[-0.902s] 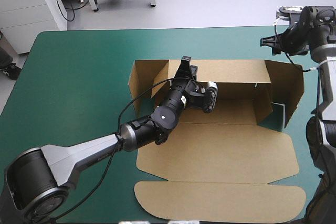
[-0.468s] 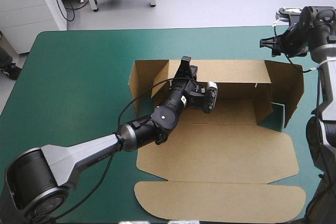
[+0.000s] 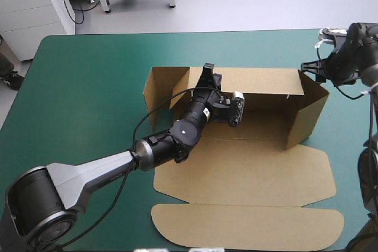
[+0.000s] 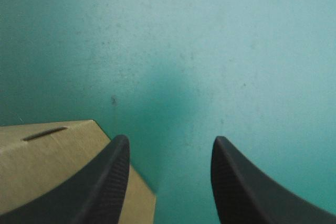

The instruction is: Fold the box

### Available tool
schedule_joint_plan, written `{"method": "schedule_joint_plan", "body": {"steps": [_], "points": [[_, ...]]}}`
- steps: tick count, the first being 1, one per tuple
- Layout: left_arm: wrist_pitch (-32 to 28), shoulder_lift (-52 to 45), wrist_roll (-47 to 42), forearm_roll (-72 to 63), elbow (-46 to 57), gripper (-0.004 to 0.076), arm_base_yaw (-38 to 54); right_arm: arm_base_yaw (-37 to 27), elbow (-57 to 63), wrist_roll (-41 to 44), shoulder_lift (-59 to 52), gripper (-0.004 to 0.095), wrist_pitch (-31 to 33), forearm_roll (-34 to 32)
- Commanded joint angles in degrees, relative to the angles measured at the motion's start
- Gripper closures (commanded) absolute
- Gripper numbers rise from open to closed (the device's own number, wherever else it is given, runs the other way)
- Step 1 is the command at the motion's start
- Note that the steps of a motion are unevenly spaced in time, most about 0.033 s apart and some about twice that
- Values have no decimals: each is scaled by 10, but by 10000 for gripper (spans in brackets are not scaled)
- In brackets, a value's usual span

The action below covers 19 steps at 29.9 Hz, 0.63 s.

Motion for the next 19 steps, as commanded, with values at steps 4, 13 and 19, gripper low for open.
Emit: {"method": "schedule_joint_plan", "body": {"steps": [4, 13, 19], "points": [[2, -21, -23, 15, -10, 731, -3, -18, 63, -29, -91, 468, 7, 27], [2, -21, -23, 15, -10, 731, -3, -18, 212, -76, -148, 471, -119, 140], [2, -21, -23, 15, -10, 731, -3, -18, 285, -90, -187, 471, -181, 149]]}}
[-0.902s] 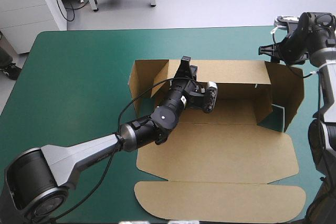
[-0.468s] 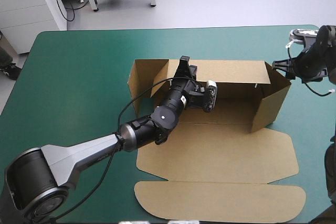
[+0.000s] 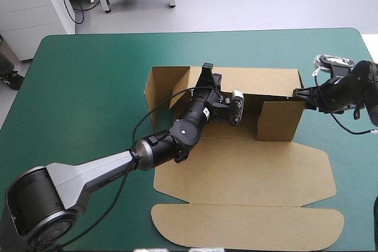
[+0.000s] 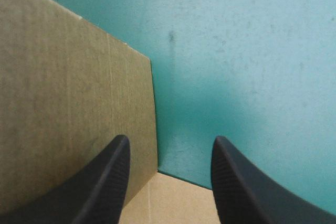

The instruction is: Fold the box

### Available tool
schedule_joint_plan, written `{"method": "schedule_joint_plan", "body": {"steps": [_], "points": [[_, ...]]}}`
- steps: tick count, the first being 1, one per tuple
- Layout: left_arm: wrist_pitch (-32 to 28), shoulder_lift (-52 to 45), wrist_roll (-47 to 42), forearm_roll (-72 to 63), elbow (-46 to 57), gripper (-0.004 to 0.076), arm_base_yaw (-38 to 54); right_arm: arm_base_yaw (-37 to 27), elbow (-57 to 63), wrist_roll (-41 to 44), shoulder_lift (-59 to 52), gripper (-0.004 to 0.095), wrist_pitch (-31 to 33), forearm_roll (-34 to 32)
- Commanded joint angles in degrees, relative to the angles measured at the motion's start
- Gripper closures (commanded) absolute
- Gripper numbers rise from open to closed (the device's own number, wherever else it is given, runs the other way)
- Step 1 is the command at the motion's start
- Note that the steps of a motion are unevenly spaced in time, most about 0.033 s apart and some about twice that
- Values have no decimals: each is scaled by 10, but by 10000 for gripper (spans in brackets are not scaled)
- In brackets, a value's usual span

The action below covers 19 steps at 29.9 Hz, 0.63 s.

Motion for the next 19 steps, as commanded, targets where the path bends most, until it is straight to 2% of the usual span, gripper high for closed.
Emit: {"method": "schedule_joint_plan", "body": {"steps": [1, 9, 14, 19], "points": [[2, -21, -10, 15, -10, 731, -3, -4, 24, -23, -47, 474, -50, 12], [-3, -21, -10, 15, -10, 731, -3, -4, 89, -57, -103, 550, -109, 43], [-3, -21, -10, 15, -10, 731, -3, -4, 115, -137, -113, 597, -121, 89], [-3, -21, -10, 15, -10, 731, -3, -4, 119, -203, -113, 599, -112, 88]]}}
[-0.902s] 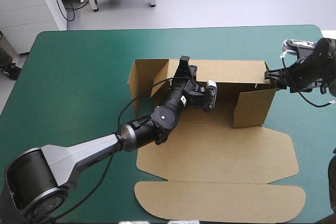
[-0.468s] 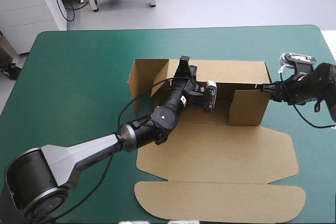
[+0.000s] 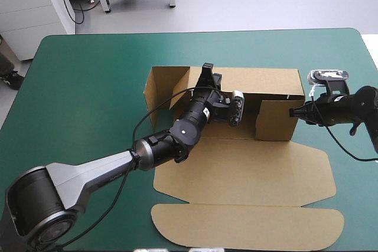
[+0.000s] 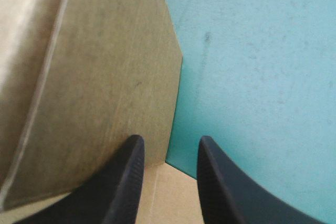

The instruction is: Fold the box

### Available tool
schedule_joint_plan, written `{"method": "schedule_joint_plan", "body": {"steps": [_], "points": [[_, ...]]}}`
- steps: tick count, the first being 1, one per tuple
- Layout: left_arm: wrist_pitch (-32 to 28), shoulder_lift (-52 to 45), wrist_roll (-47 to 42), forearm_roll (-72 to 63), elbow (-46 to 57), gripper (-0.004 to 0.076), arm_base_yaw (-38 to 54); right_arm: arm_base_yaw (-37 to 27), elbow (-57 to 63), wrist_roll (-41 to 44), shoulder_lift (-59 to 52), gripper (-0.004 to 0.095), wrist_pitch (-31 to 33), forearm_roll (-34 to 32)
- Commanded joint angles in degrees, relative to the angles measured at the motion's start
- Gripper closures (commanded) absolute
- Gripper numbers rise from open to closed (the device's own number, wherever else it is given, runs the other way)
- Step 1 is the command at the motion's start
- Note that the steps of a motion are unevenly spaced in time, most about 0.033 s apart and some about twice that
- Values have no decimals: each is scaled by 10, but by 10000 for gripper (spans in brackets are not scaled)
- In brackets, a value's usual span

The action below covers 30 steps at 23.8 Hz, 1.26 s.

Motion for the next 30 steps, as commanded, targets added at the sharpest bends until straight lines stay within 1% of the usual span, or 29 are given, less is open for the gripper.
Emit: {"method": "schedule_joint_plan", "body": {"steps": [1, 2, 7, 10, 13, 17, 18, 20, 22, 25, 30], "points": [[-4, -21, -10, 15, -10, 731, -3, -4, -13, -49, -20, 599, -13, 13], [-7, -21, -10, 15, -10, 731, -3, -4, -14, -70, -20, 599, -2, 13], [-7, -21, -10, 15, -10, 731, -3, -4, -15, -104, -20, 599, 49, -4], [-7, -21, -10, 15, -10, 731, -3, -4, -15, -118, -20, 599, 53, -9], [-7, -21, -10, 15, -10, 731, -3, 0, -15, -147, -20, 597, 45, -11], [-7, -21, -10, 15, -10, 731, -3, 26, -15, -179, -17, 522, -22, -16], [-7, -21, -10, 15, -10, 731, -3, 34, -15, -180, -16, 503, -40, -31], [-7, -21, -10, 15, -10, 731, -3, 42, -15, -176, -13, 484, -43, -64], [-7, -21, -10, 15, -10, 731, -3, 45, -15, -182, -7, 477, -45, -77], [-7, -21, -10, 15, -10, 731, -3, 45, -15, -193, 4, 477, -53, -60], [-7, -21, -10, 15, -10, 731, -3, 69, -15, -213, 22, 476, -53, -28]]}}
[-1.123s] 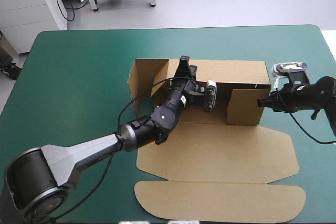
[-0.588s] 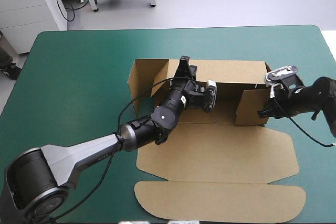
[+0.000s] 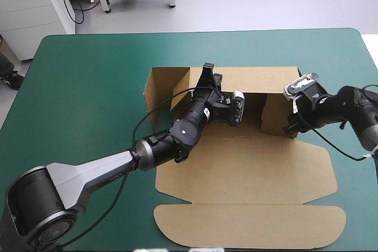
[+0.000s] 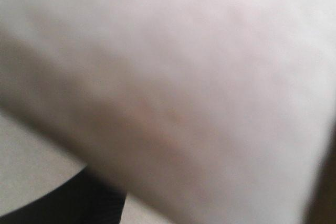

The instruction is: Fold the box

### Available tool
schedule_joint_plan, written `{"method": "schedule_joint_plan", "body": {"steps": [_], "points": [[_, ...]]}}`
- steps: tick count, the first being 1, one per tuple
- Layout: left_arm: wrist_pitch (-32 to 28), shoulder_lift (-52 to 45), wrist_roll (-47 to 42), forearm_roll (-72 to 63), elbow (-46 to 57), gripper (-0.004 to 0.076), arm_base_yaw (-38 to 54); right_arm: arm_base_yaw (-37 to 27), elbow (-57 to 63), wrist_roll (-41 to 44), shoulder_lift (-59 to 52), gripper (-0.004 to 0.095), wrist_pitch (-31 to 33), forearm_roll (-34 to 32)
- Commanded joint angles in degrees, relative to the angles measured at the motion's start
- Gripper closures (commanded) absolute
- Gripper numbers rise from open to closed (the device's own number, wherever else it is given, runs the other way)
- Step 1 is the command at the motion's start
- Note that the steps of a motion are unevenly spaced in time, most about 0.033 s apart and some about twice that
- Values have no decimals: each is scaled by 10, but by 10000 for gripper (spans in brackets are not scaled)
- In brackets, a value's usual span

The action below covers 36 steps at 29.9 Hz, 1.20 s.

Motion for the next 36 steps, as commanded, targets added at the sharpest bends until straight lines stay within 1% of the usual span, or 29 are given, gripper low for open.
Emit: {"method": "schedule_joint_plan", "body": {"steps": [1, 3, 8, 12, 18, 22, 25, 26, 27, 29, 30, 33, 36], "points": [[-2, -21, -10, 14, -10, 731, -3, 17, -16, -8, -12, 476, -41, 23], [-2, -21, -10, 14, -10, 731, -3, 25, -16, -8, -12, 476, -55, 27], [-2, -21, -10, 16, -10, 731, -3, 25, -16, -8, -12, 476, -117, 92], [-2, -21, -10, 16, -10, 731, -3, 25, -16, -8, -12, 476, -159, 118], [-2, -21, -10, 16, -10, 731, -3, 25, -13, -8, -12, 481, -176, 192], [-3, -21, -10, 16, -10, 731, -3, 25, -13, -8, -12, 517, -176, 227], [-4, -21, -10, 16, -10, 731, -3, 25, -13, -8, -12, 581, -182, 235], [-6, -21, -10, 16, -10, 731, -3, 25, -13, -8, -12, 630, -185, 240], [-6, -21, -10, 16, -10, 731, -3, 25, -13, -7, -11, 698, -187, 249], [-7, -21, -10, 16, -10, 731, -3, 25, -13, -7, -8, 897, -190, 268], [-7, -21, -10, 16, -10, 731, -3, 25, -13, -7, -5, 918, -191, 276], [-7, -21, -13, 16, -10, 731, -3, 25, -13, -7, 0, 906, -187, 288], [-7, -21, -14, 16, -10, 731, -3, 25, -13, -6, -2, 906, -174, 286]]}}
